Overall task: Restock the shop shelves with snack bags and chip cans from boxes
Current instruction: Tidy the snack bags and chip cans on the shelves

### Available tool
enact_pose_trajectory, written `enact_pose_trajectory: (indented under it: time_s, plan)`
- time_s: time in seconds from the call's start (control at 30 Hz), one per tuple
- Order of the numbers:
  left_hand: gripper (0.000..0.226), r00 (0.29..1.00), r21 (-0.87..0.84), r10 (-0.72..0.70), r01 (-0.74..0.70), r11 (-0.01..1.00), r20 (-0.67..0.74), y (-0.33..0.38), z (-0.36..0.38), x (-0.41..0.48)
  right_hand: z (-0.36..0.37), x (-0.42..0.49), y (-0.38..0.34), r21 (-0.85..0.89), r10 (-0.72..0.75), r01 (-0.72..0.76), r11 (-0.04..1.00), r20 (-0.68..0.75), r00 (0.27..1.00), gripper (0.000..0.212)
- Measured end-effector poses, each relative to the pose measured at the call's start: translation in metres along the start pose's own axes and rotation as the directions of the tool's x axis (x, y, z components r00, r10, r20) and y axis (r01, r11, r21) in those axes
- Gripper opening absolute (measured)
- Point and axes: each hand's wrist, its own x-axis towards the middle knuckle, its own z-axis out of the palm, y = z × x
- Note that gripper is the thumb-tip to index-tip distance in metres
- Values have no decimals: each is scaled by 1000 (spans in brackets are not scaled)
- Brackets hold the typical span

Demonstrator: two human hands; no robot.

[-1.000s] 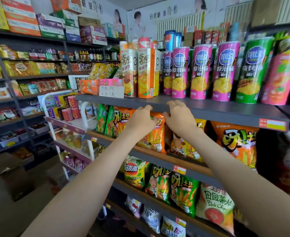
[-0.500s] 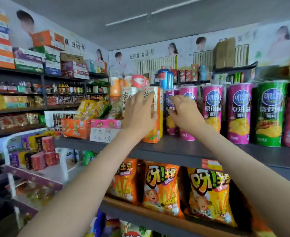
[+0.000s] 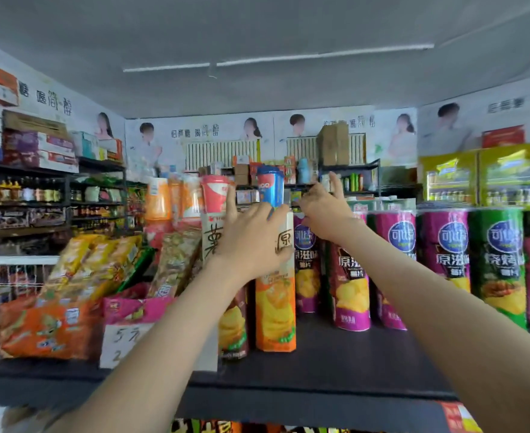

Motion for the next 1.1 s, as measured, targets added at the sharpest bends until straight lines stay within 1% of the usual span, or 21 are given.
enact_pose_trajectory:
  time_s: [0.13, 0.2, 0.23, 0.4, 0.53, 0.7, 0.87, 0.97, 1.07, 1.1]
  plan:
    - [76, 999, -16, 28, -29, 999, -41, -1, 2, -1, 1, 14, -6, -166, -7, 24, 986, 105, 994, 26]
    - [76, 998, -31, 39, -41, 999, -56, 0, 3, -2, 3, 16, -11, -203, -15, 49, 978, 164, 986, 22]
    - [76, 997, -37, 43, -46, 998, -65, 0, 4, -2, 4, 16, -14, -204, -16, 51, 978, 169, 985, 22]
    - [78, 996, -51, 47, -51, 997, -82, -4, 5, -5, -5, 8, -18, -128, -6, 12, 992, 44, 999, 12]
    - [78, 996, -57, 40, -45, 997, -73, -4, 3, -6, -15, 4, -17, -167, -33, 34, 985, 4, 999, 16]
    - [79, 998, -60, 15, -19, 998, -60, -4, 2, -9, -17, -8, -11, -137, -112, 99, 986, -87, 990, 20]
    - [78, 999, -41, 8, -10, 999, -35, -3, 1, -8, -17, -21, -6, -87, -110, 98, 991, -152, 982, 21]
    - [78, 999, -39, 2, -3, 999, -32, 0, 2, -6, -17, -29, -4, -62, -94, 80, 995, -285, 954, 20]
    - [78, 999, -27, -12, 11, 1000, -31, 2, 2, -6, -8, -39, -7, -49, -69, 57, 997, -296, 953, 17]
    - [77, 999, -25, -17, 16, 1000, -36, 3, 3, -6, -3, -43, -10, -42, -56, 46, 998, -280, 958, 23]
